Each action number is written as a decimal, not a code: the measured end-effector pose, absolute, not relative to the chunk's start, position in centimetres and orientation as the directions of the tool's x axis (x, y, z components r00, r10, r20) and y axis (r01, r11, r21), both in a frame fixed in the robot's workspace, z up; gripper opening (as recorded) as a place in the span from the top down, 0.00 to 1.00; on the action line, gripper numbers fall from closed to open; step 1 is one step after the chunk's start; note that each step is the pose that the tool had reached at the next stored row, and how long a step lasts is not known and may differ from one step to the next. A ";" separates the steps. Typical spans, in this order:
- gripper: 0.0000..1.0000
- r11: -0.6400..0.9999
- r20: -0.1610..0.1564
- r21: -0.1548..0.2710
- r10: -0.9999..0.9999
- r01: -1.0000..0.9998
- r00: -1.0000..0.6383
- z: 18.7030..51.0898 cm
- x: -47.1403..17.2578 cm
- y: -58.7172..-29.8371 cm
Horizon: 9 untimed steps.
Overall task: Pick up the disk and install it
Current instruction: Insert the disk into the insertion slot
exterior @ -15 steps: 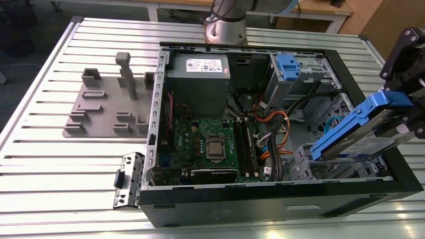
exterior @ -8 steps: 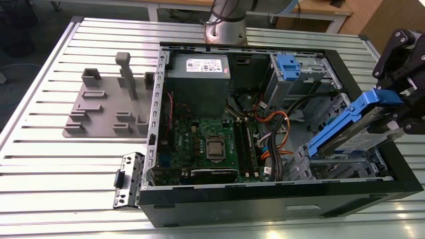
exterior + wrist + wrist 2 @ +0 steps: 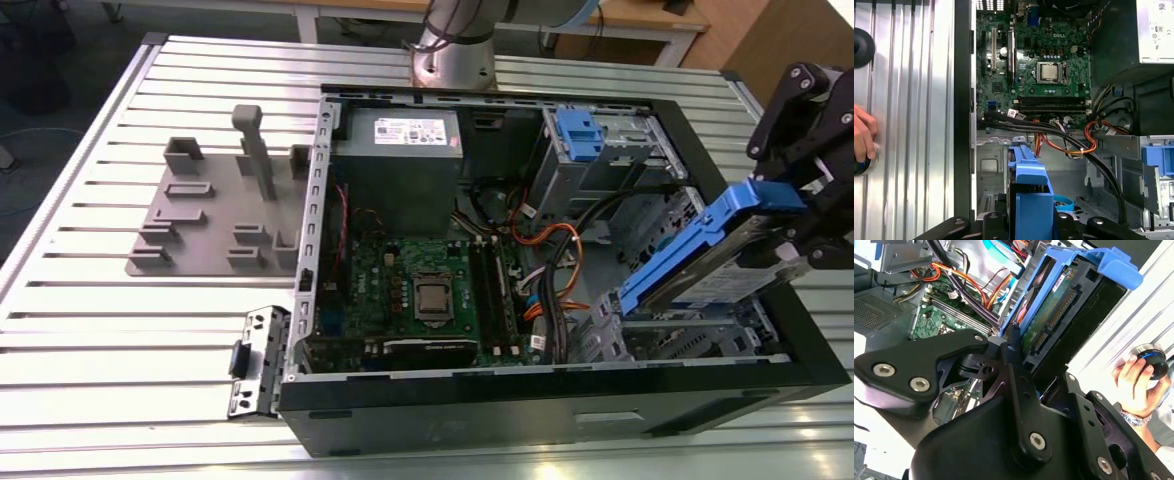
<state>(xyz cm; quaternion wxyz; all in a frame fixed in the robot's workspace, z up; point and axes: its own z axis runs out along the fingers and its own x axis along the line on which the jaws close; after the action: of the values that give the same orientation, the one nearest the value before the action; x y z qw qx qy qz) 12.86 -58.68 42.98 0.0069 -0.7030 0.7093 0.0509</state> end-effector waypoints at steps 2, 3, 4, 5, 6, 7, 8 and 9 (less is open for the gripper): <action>0.64 0.006 -0.081 0.063 -0.997 -0.998 -0.011 42.8 12.9 -58.7; 0.64 0.006 -0.081 0.063 -0.997 -0.998 -0.011 42.7 12.9 -58.7; 0.64 0.006 -0.081 0.063 -0.997 -0.998 -0.011 42.5 12.9 -58.7; 0.64 0.006 -0.081 0.063 -0.997 -0.998 -0.011 42.3 12.9 -58.7; 0.64 0.006 -0.081 0.062 -0.997 -0.998 -0.011 42.1 12.9 -58.7; 0.64 0.006 -0.081 0.063 -0.997 -0.998 -0.011 42.0 12.9 -58.7; 0.64 0.006 -0.081 0.063 -0.997 -0.998 -0.011 41.8 12.9 -58.7; 0.64 0.006 -0.081 0.063 -0.997 -0.998 -0.011 41.6 12.9 -58.7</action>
<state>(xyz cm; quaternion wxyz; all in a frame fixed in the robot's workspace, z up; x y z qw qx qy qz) 12.86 -58.67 41.58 0.0068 -0.7031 0.7093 0.0508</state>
